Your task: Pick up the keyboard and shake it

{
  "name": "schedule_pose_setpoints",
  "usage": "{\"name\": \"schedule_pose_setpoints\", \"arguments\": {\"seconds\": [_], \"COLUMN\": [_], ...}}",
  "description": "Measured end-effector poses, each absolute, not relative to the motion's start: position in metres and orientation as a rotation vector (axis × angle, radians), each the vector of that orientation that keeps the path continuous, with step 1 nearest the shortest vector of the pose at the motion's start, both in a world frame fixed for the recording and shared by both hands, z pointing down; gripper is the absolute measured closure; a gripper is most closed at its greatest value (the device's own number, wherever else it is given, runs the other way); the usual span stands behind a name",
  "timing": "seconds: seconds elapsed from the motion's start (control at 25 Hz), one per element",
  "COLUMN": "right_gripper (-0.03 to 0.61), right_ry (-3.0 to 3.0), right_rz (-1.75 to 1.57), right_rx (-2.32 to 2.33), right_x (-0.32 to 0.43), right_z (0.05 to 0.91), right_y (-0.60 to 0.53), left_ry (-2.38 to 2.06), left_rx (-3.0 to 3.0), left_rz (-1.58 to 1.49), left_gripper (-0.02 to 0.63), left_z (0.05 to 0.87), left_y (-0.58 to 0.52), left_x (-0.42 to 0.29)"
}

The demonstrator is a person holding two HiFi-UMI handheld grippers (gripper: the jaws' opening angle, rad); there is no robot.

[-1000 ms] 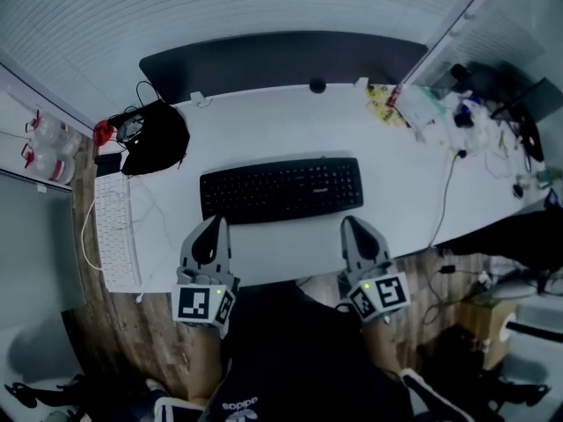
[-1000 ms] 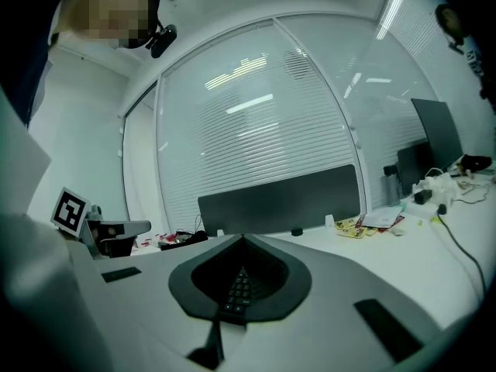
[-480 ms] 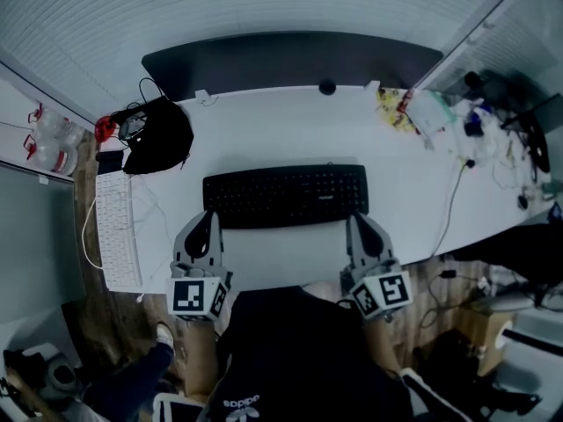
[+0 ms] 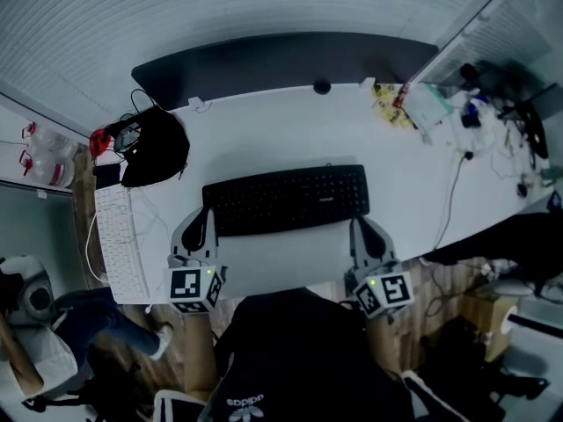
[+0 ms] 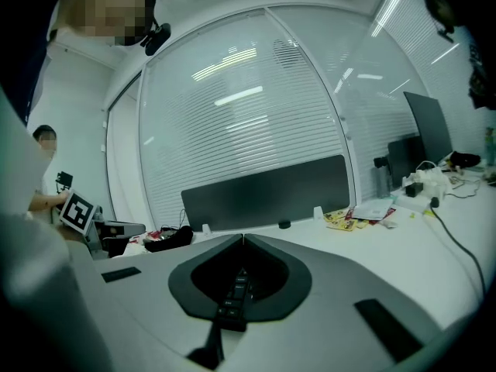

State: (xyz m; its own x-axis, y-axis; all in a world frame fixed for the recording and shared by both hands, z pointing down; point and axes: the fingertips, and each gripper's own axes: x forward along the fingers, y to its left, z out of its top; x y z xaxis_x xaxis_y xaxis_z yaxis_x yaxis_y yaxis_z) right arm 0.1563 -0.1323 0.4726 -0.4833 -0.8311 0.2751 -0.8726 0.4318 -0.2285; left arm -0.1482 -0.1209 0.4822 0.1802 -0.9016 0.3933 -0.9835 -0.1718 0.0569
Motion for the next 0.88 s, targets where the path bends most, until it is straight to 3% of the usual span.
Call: {"name": "schedule_pose_setpoints", "arguments": {"seconds": [0.12, 0.2, 0.28, 0.44, 0.88], "right_gripper": [0.572, 0.562, 0.476, 0.454, 0.4], "right_ry": [-2.471, -2.411, -2.369, -2.274, -2.161], "right_rz": [0.545, 0.557, 0.6, 0.665, 0.782], "right_rx": [1.568, 1.582, 1.585, 1.619, 1.591], "right_x": [0.168, 0.178, 0.186, 0.206, 0.222], "right_z": [0.491, 0.506, 0.523, 0.554, 0.599], "right_y": [-0.134, -0.138, -0.141, -0.149, -0.169], "left_ry": [-1.763, -1.725, -1.687, -1.61, -1.412], "left_rx": [2.141, 2.123, 2.103, 2.031, 1.802], "left_rz": [0.45, 0.483, 0.512, 0.561, 0.618], "left_gripper": [0.597, 0.548, 0.501, 0.453, 0.425], "left_z": [0.496, 0.507, 0.52, 0.552, 0.634], "left_y": [-0.126, -0.13, -0.135, -0.146, -0.166], "left_x": [-0.157, -0.163, -0.169, -0.182, -0.196]}}
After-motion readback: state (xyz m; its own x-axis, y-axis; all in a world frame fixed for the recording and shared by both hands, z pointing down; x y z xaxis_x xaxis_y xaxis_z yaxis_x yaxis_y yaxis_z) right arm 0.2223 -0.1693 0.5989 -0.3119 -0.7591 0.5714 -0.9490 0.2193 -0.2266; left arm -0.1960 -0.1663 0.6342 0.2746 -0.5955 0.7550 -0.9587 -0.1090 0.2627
